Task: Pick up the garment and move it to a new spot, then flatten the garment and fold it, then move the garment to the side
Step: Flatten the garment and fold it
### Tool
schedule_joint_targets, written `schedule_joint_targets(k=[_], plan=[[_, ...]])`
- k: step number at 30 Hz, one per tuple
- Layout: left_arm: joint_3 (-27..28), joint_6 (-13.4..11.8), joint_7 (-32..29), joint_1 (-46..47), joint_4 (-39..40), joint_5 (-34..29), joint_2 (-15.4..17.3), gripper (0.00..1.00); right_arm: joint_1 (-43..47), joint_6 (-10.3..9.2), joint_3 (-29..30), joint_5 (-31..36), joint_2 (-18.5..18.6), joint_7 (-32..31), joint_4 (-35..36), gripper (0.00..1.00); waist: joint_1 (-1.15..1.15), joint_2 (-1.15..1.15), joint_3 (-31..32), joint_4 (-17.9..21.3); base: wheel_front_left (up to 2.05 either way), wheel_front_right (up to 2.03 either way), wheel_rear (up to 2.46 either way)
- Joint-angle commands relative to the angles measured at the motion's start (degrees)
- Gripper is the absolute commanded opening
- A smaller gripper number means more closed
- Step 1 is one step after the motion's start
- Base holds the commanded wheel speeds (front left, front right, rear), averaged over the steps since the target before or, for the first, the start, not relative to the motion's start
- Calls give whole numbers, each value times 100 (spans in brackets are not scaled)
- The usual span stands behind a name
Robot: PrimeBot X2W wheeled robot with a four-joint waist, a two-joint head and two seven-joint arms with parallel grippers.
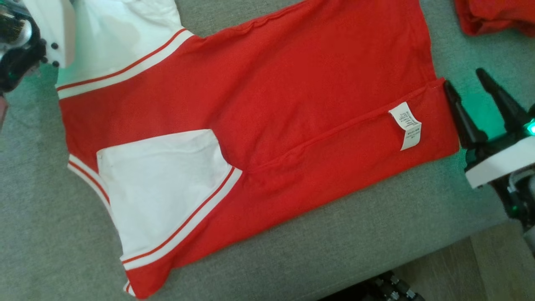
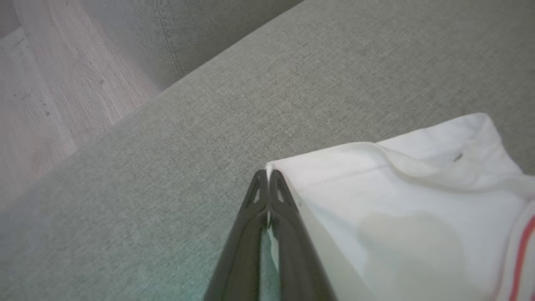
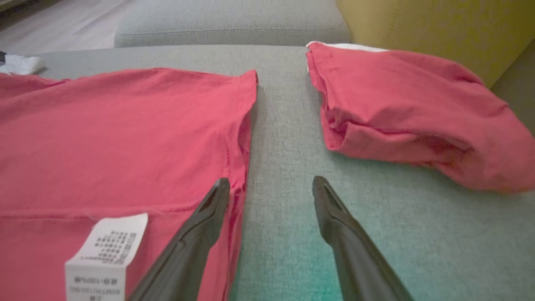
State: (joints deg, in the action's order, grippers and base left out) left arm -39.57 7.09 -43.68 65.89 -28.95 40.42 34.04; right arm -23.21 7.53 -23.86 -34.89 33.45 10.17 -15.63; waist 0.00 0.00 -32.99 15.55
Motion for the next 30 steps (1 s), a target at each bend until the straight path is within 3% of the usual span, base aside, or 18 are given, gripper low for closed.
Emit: schedule_joint_targets(k=[1, 9, 18, 25, 27, 28, 30], plan=[[163, 24, 85, 201, 142, 2, 282, 0, -36, -4, -31, -79, 240, 71, 93, 100, 0, 0, 27, -23, 0, 0, 0], [-92, 37, 534, 360, 275, 33, 252, 0, -1141, -4, -348, -672, 286, -736, -66, 100, 0, 0, 79, -244, 0, 0, 0], [-610, 38, 896, 681, 560, 164, 229, 0, -2740, -4, -993, -659, 207, -1843, -1387, 100, 0, 0, -75, -652, 0, 0, 0], [-901, 39, 1077, 817, 532, 278, 250, 0, -3285, -4, -1401, -738, 92, -2184, -1922, 99, 0, 0, -77, -756, 0, 0, 0], [-984, 39, 1125, 851, 505, 319, 255, 0, -3386, -4, -1534, -805, 74, -2231, -2013, 92, 0, 0, -72, -778, 0, 0, 0], [-1023, 39, 1143, 868, 490, 340, 257, 0, -3427, -4, -1608, -835, 77, -2262, -2052, 83, 0, 0, -71, -789, 0, 0, 0], [-1102, 39, 1170, 905, 461, 376, 260, 0, -3501, -4, -1720, -897, 88, -2272, -2125, 47, 0, 0, -75, -810, 0, 0, 0]])
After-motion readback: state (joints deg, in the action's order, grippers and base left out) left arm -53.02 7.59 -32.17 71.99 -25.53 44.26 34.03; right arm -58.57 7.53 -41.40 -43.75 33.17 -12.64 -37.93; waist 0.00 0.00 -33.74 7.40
